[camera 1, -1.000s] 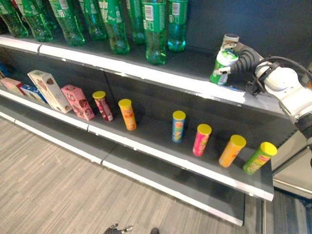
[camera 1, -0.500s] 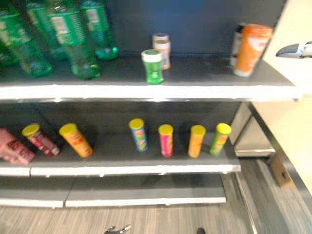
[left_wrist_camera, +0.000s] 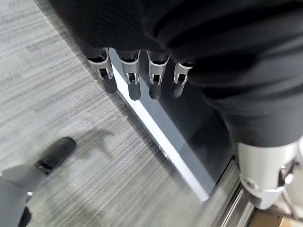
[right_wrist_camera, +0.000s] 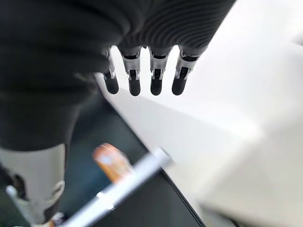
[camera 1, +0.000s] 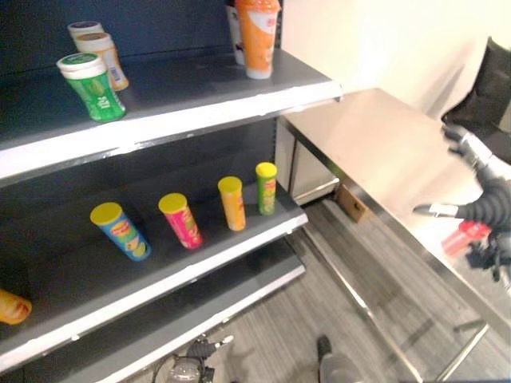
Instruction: Put the goods on the table back onto the shelves and tidy them up.
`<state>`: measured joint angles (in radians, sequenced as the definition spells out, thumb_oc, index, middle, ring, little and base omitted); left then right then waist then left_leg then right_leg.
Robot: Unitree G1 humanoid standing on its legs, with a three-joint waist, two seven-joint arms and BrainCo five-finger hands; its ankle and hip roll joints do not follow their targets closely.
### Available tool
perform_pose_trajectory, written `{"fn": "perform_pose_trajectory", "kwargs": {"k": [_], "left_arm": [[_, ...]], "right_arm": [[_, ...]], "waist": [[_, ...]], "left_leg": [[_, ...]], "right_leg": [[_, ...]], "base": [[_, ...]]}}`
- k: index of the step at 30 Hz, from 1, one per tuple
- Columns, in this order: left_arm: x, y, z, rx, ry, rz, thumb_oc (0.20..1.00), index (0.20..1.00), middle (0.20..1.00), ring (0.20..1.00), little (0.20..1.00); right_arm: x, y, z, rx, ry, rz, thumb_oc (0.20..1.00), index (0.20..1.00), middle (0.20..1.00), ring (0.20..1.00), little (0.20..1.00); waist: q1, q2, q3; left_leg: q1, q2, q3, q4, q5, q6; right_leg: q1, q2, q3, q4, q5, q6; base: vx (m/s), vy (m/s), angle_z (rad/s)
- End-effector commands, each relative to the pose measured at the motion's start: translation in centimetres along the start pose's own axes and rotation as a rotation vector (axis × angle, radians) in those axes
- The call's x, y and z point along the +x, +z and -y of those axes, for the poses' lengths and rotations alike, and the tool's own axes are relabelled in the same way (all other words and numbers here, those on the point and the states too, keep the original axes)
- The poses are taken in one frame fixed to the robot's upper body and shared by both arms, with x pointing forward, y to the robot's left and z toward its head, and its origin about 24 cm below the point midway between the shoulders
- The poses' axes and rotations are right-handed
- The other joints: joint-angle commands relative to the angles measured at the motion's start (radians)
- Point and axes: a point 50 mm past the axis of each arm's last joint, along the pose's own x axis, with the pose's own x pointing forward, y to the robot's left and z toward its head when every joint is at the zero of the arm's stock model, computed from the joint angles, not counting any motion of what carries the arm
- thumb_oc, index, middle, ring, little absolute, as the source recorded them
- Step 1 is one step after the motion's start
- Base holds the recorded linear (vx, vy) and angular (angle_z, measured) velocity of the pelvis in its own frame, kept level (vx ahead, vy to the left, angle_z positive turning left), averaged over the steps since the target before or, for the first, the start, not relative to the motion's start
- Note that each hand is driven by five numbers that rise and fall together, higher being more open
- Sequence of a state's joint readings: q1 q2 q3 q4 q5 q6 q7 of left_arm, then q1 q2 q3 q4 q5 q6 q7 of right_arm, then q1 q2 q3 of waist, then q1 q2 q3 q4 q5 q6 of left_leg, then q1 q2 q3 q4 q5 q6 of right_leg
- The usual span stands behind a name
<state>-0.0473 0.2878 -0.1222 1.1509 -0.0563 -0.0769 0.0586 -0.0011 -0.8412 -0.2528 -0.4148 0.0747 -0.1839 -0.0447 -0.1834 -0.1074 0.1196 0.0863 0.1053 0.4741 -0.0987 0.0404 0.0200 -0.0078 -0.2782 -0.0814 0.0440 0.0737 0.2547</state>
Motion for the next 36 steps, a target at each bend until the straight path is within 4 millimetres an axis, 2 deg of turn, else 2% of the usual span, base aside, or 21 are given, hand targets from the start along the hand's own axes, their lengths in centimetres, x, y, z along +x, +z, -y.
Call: {"fn": "perform_pose_trajectory", "kwargs": {"k": [1,3,5,8,9,10,16,18,22,27,32,36], "left_arm": [[0.1,0.8,-2.7,0.054,0.056,0.028,1.000,1.000,1.000,1.000,1.000],[0.1,0.6,-2.6,0.057,0.055,0.020,1.000,1.000,1.000,1.000,1.000],[0.1,0.2,-2.5,0.043,0.062,0.003,1.000,1.000,1.000,1.000,1.000],[0.1,0.2,-2.5,0.043,0.062,-0.002,1.000,1.000,1.000,1.000,1.000],[0.2,0.6,-2.1,0.029,0.060,0.005,1.000,1.000,1.000,1.000,1.000],[0.2,0.6,-2.1,0.031,0.060,0.006,1.000,1.000,1.000,1.000,1.000],[0.4,1.0,-0.8,0.043,0.027,0.008,1.000,1.000,1.000,1.000,1.000],[0.4,1.0,-0.6,0.050,0.018,0.008,1.000,1.000,1.000,1.000,1.000],[0.4,1.0,-0.5,0.049,0.014,0.007,1.000,1.000,1.000,1.000,1.000],[0.4,1.3,-0.2,0.068,0.006,0.009,1.000,1.000,1.000,1.000,1.000],[0.5,1.8,-0.1,0.082,0.001,0.024,1.000,1.000,1.000,1.000,1.000],[0.5,2.0,-0.2,0.082,0.002,0.030,1.000,1.000,1.000,1.000,1.000]], "right_arm": [[1.0,-1.0,3.2,-0.137,-0.163,-0.007,1.000,1.000,1.000,1.000,1.000],[0.3,-1.5,4.7,-0.178,-0.217,-0.048,1.000,1.000,1.000,1.000,1.000],[-1.1,-3.0,7.0,-0.282,-0.310,-0.149,1.000,1.000,1.000,1.000,1.000],[-1.7,-3.3,7.4,-0.289,-0.327,-0.179,1.000,1.000,1.000,1.000,1.000],[-3.1,-4.0,8.4,-0.303,-0.382,-0.245,1.000,1.000,1.000,1.000,1.000],[-3.2,-4.0,8.4,-0.303,-0.383,-0.246,1.000,1.000,1.000,1.000,1.000],[-5.2,-4.7,10.2,-0.349,-0.484,-0.323,1.000,1.000,1.000,1.000,1.000],[-6.3,-5.5,10.7,-0.350,-0.513,-0.386,1.000,1.000,1.000,1.000,1.000],[-7.2,-6.6,10.7,-0.356,-0.513,-0.451,1.000,1.000,1.000,1.000,1.000],[-9.4,-9.2,9.7,-0.296,-0.561,-0.607,1.000,1.000,1.000,1.000,1.000],[-10.0,-11.4,8.4,-0.193,-0.590,-0.691,1.000,1.000,1.000,1.000,1.000],[-9.8,-12.1,8.2,-0.165,-0.605,-0.712,1.000,1.000,1.000,1.000,1.000]], "waist": [[0.032,-0.003,-0.029],[0.029,-0.008,-0.033],[0.019,-0.014,-0.035],[0.018,-0.013,-0.037],[0.003,-0.007,-0.038],[0.003,-0.006,-0.039],[-0.034,0.033,-0.046],[-0.043,0.049,-0.044],[-0.049,0.060,-0.043],[-0.049,0.087,-0.039],[-0.030,0.100,-0.038],[-0.020,0.102,-0.036]], "left_leg": [[0.078,-0.039,-0.073,0.011,-0.173,-0.031],[0.075,-0.029,-0.072,0.011,-0.167,-0.042],[0.076,-0.007,-0.069,0.011,-0.157,-0.060],[0.077,-0.001,-0.072,0.011,-0.150,-0.066],[0.065,0.021,-0.079,0.011,-0.129,-0.086],[0.063,0.023,-0.080,0.011,-0.127,-0.087],[0.049,0.069,-0.091,0.011,-0.096,-0.122],[0.041,0.086,-0.095,0.011,-0.080,-0.134],[0.038,0.097,-0.095,0.011,-0.073,-0.142],[0.037,0.114,-0.107,0.011,-0.057,-0.154],[0.035,0.122,-0.117,0.011,-0.044,-0.162],[0.033,0.124,-0.126,0.011,-0.039,-0.166]], "right_leg": [[-0.013,0.002,0.002,-0.030,0.057,-0.004],[0.003,0.011,0.003,-0.072,0.056,0.003],[0.013,0.037,0.019,-0.111,0.019,-0.002],[0.018,0.042,0.012,-0.118,0.012,-0.005],[0.022,0.064,0.011,-0.125,-0.005,-0.020],[0.020,0.066,0.010,-0.124,-0.005,-0.021],[0.037,0.106,-0.007,-0.131,-0.045,-0.048],[0.042,0.119,-0.020,-0.131,-0.060,-0.059],[0.045,0.127,-0.028,-0.131,-0.067,-0.065],[0.060,0.144,-0.044,-0.131,-0.087,-0.083],[0.074,0.153,-0.065,-0.131,-0.099,-0.093],[0.082,0.154,-0.077,-0.131,-0.103,-0.097]], "base": [[0.02,-0.128,-0.13],[0.01,-0.180,0.05],[0.01,-0.232,-0.06],[0.03,-0.149,-0.27],[0.01,-0.191,-0.05],[0.03,-0.244,0.11],[0.03,-0.127,0.04],[0.01,-0.111,0.15],[0.01,-0.064,0.12],[0.02,-0.066,0.12],[0.01,-0.044,0.02],[0.01,-0.026,0.12]]}}
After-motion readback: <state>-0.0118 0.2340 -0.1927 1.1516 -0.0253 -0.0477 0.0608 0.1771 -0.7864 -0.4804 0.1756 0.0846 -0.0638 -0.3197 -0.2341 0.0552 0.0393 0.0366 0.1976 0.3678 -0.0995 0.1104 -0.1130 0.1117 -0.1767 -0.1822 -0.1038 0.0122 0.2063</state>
